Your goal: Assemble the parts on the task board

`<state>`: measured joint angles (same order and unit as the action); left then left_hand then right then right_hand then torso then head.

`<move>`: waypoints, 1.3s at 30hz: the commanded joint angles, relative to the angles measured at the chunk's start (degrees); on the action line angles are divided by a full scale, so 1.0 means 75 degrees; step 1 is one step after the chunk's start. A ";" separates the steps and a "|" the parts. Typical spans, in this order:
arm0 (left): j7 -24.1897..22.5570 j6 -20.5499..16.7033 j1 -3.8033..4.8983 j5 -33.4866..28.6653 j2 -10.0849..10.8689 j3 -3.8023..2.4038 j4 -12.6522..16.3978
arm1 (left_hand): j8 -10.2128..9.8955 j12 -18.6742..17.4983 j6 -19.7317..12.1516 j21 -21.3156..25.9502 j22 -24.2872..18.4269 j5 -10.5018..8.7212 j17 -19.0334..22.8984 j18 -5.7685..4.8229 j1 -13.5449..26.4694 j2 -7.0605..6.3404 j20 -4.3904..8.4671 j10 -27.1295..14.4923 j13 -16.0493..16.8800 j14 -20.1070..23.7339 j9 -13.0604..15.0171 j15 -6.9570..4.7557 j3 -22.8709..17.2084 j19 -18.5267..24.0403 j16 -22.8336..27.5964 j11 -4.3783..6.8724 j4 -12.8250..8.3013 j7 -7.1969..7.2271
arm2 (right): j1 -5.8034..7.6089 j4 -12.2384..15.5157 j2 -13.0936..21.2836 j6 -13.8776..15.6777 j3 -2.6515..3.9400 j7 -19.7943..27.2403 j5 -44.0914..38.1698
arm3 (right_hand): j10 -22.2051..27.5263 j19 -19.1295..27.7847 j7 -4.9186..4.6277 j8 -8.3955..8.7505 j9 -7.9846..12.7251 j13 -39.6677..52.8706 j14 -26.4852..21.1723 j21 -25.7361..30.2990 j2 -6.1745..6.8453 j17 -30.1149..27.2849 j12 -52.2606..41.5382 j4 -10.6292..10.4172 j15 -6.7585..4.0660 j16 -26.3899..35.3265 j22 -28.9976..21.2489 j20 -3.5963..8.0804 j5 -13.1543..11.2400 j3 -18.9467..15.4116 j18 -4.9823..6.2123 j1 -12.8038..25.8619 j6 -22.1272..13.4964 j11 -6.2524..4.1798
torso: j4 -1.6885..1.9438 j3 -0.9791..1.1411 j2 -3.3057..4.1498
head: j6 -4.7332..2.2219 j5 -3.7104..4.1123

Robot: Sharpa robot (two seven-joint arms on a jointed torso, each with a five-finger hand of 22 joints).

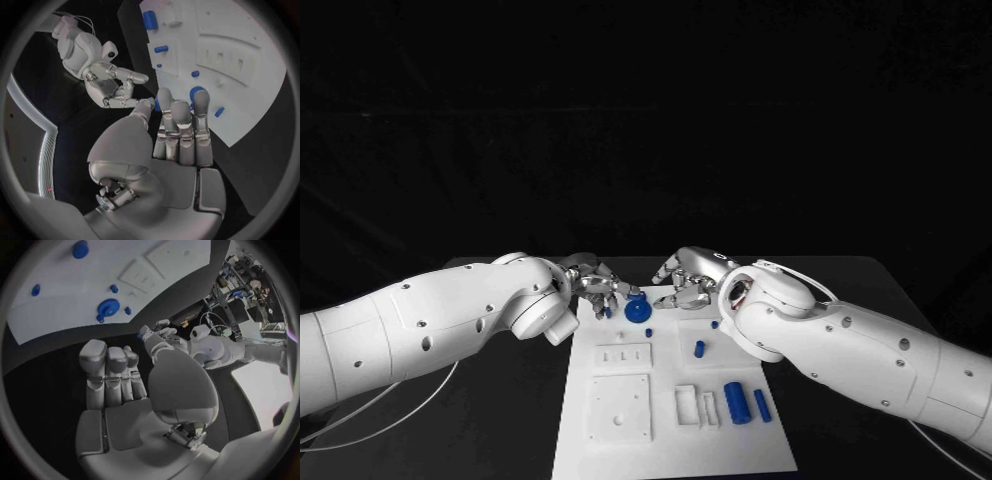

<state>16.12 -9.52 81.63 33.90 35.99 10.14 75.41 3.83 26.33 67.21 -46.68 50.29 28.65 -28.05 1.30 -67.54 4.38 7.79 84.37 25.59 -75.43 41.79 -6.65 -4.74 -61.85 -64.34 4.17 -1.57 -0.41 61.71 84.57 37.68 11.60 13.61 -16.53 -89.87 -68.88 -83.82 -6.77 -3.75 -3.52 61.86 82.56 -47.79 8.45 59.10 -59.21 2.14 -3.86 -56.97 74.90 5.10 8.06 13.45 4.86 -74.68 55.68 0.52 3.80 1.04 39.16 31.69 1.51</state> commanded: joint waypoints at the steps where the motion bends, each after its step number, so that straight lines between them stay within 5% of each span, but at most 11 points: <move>1: 0.0171 0.0076 0.0005 0.0207 0.0040 -0.0005 0.0009 | 0.0023 0.0026 0.0135 0.0054 0.0017 0.0039 -0.0013 0.0043 -0.0031 0.0071 0.0011 0.0032 0.0010 -0.0045 0.1847 -0.0028 -0.0977 -0.0056 -0.0049 0.0008 -0.1025 0.0060 | -0.0039 0.0104 0.0276 0.0051 0.0025 0.0151 0.0325 | 0.0080 -0.0424 -0.0005 0.0041 0.0008 -0.0123 -0.0027 0.0055 0.0007 -0.0029 0.0013 0.0031 0.0031 0.0063 0.0770 -0.0056 0.0057 -0.0016 0.0136 -0.0075 -0.0045 0.0010 | -0.0031 0.0012 0.0009 | 0.0045 -0.0050; 11: 0.0487 0.0125 -0.0015 0.0311 0.0145 0.0011 0.0116 | 0.0022 0.0006 0.0179 0.0110 0.0080 0.0028 -0.0026 0.0038 -0.0015 0.0042 0.0018 0.0080 -0.0001 -0.0068 0.1799 -0.0036 -0.0940 -0.0091 -0.0054 0.0007 -0.1054 0.0075 | -0.0078 -0.0041 0.1087 0.0569 0.0193 0.0281 0.1281 | 0.0126 -0.0426 0.0018 0.0024 -0.0008 -0.0333 -0.0025 0.0176 0.0035 -0.0096 0.0001 0.0070 0.0018 0.0129 0.0750 -0.0048 0.0294 0.0256 0.0142 -0.0006 0.0333 -0.0015 | -0.0131 0.0035 -0.0043 | 0.0191 -0.0216; 14: 0.0635 0.0061 -0.0024 0.0456 0.0208 0.0105 0.0229 | 0.0029 0.0006 0.0210 0.0118 0.0096 0.0041 -0.0034 0.0037 -0.0008 0.0029 0.0022 0.0111 -0.0003 -0.0089 0.1792 -0.0043 -0.0926 -0.0106 -0.0065 0.0011 -0.1053 0.0086 | -0.0078 -0.0127 0.1136 0.0726 0.0245 0.0347 0.1526 | 0.0124 -0.0431 0.0022 0.0025 -0.0009 -0.0347 -0.0021 0.0183 0.0041 -0.0101 -0.0007 0.0072 0.0013 0.0136 0.0749 -0.0043 0.0417 0.0285 0.0141 0.0010 0.0375 -0.0021 | -0.0141 0.0058 -0.0069 | 0.0275 -0.0265; 20: 0.1004 -0.0107 -0.0050 0.0839 0.0274 0.0336 0.0440 | 0.0027 -0.0008 0.0263 0.0137 0.0141 0.0169 -0.0059 0.0033 0.0015 -0.0006 0.0039 0.0166 -0.0014 -0.0118 0.1779 -0.0058 -0.0919 -0.0144 -0.0081 0.0022 -0.1068 0.0101 | -0.0077 -0.0224 0.1125 0.0995 0.0330 0.0469 0.1792 | 0.0121 -0.0436 0.0030 0.0026 -0.0009 -0.0390 -0.0005 0.0225 0.0052 -0.0118 -0.0010 0.0057 0.0003 0.0160 0.0739 -0.0034 0.0505 0.0340 0.0141 0.0064 0.0400 -0.0030 | -0.0123 0.0111 -0.0139 | 0.0436 -0.0332; 24: 0.1307 -0.0314 -0.0146 0.1218 0.0233 0.0426 0.0534 | 0.0027 -0.0027 0.0269 0.0157 0.0168 0.0218 -0.0063 0.0032 0.0028 -0.0017 0.0041 0.0177 -0.0025 -0.0123 0.1777 -0.0060 -0.0930 -0.0153 -0.0066 0.0022 -0.1075 0.0102 | -0.0066 -0.0307 0.1144 0.1120 0.0362 0.0529 0.1942 | 0.0129 -0.0439 0.0034 0.0024 -0.0010 -0.0401 -0.0010 0.0228 0.0055 -0.0130 -0.0008 0.0055 0.0004 0.0176 0.0740 -0.0034 0.0509 0.0342 0.0139 0.0071 0.0413 -0.0031 | -0.0073 0.0093 -0.0192 | 0.0535 -0.0350; 31: 0.1687 -0.0453 -0.0312 0.1909 0.0101 0.0474 0.0528 | 0.0028 -0.0023 0.0301 0.0182 0.0230 0.0274 -0.0087 0.0031 0.0051 -0.0039 0.0052 0.0221 -0.0027 -0.0164 0.1765 -0.0071 -0.0950 -0.0193 -0.0066 0.0034 -0.1086 0.0112 | 0.0051 -0.0622 0.1053 0.1282 0.0381 0.0572 0.2153 | 0.0127 -0.0440 0.0037 0.0026 -0.0009 -0.0415 -0.0007 0.0245 0.0056 -0.0132 -0.0015 0.0062 0.0001 0.0183 0.0739 -0.0031 0.0561 0.0346 0.0138 0.0065 0.0433 -0.0035 | -0.0079 0.0115 -0.0249 | 0.0685 -0.0443; 39: 0.1917 -0.0400 -0.0475 0.2382 -0.0136 0.0485 0.0335 | 0.0037 0.0127 0.0400 0.0188 0.0389 0.0728 -0.0221 0.0029 0.0152 -0.0141 0.0084 0.0260 0.0027 -0.0215 0.1782 -0.0105 -0.1023 -0.0241 -0.0153 0.0052 -0.1143 0.0141 | 0.0184 -0.0746 0.1005 0.1361 0.0385 0.0530 0.2101 | 0.0122 -0.0444 0.0053 0.0027 -0.0009 -0.0430 -0.0004 0.0239 0.0070 -0.0108 -0.0043 0.0239 -0.0010 0.0181 0.0747 -0.0017 0.0604 0.0499 0.0125 0.0069 0.0524 -0.0049 | -0.0086 0.0129 -0.0283 | 0.0827 -0.0455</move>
<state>28.54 -11.88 78.21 48.22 35.43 13.79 78.15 3.83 27.07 68.01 -45.54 53.13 33.84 -29.65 1.30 -66.77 3.60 8.40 84.26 25.74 -76.58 41.90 -7.34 -4.28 -63.30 -65.19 4.28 -2.07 -1.20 63.03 79.03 45.33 20.71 16.48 -13.18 -74.52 -68.29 -84.04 -6.51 -3.76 -3.53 58.69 82.48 -46.27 8.69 58.20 -59.16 3.83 -3.77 -55.86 74.95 4.90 12.26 17.05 4.75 -74.44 59.34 0.31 3.16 1.98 37.12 37.60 -1.88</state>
